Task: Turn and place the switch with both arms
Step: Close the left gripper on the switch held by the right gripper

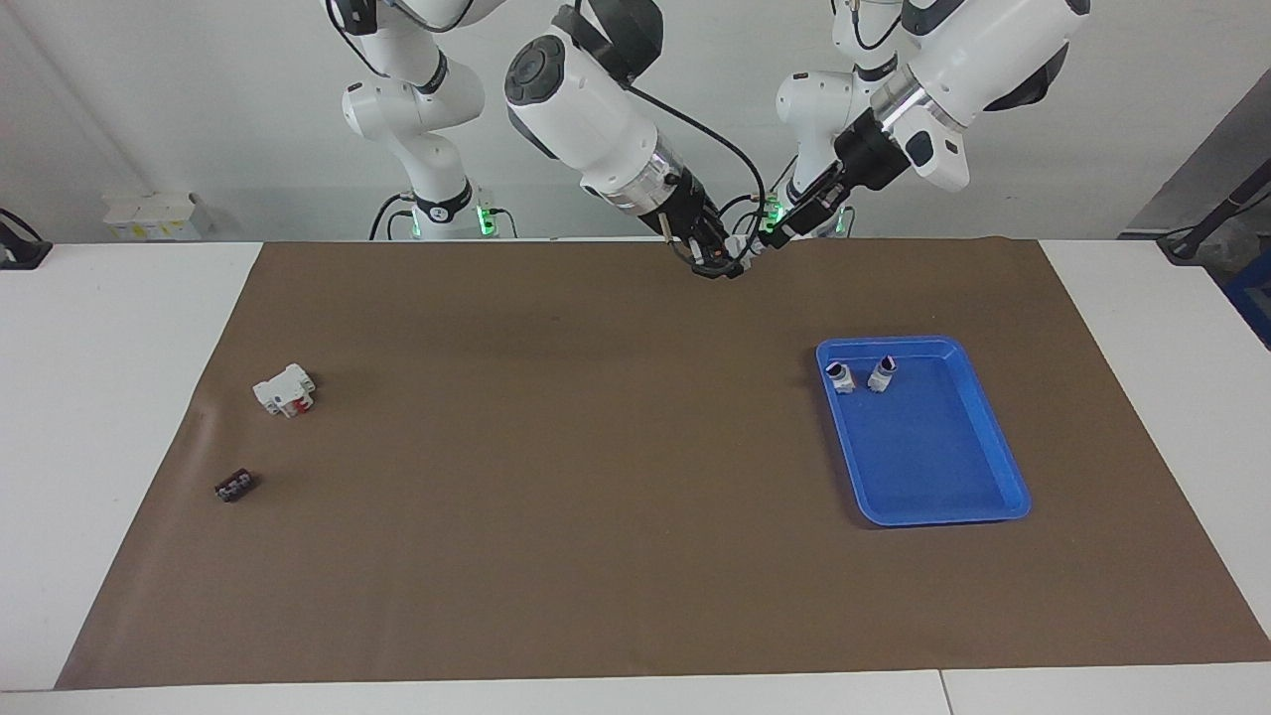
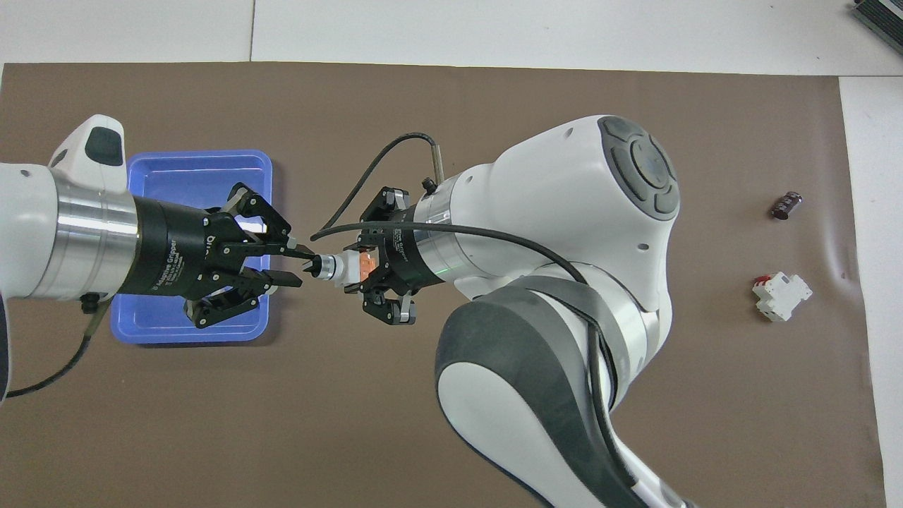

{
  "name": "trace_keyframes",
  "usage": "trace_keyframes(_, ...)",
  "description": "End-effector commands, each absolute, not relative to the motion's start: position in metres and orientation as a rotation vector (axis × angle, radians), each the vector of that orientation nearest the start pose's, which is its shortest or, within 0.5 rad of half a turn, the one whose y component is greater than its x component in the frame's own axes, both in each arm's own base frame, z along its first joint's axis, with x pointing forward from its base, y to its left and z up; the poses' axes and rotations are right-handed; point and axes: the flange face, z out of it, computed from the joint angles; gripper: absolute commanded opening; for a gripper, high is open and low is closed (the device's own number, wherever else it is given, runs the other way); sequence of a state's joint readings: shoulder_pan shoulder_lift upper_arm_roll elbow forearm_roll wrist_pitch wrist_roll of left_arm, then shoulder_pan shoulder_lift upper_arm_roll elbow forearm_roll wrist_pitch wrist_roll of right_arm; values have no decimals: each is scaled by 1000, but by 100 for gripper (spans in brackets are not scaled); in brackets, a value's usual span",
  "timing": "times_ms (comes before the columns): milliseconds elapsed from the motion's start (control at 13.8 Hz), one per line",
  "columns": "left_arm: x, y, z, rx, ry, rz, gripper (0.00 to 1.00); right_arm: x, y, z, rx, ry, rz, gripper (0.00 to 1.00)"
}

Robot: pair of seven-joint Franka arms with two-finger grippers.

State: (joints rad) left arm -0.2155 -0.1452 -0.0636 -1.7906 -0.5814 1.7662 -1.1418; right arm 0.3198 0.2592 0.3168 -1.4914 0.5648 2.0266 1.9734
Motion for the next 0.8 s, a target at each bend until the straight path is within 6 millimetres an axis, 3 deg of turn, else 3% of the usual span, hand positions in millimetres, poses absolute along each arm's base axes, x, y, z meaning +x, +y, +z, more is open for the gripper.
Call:
trace_keyframes(0, 484, -197, 626, 2302, 1200, -391, 32, 533, 397, 571, -1871, 1835, 686, 0)
trace_keyframes(217, 482, -199, 626, 2310, 1194, -402, 26, 533, 397, 571, -1872, 1833, 685, 0)
trace_keyframes(724, 473, -208, 618, 2342, 1143, -402, 24, 533, 397, 571, -1874, 1833, 685, 0)
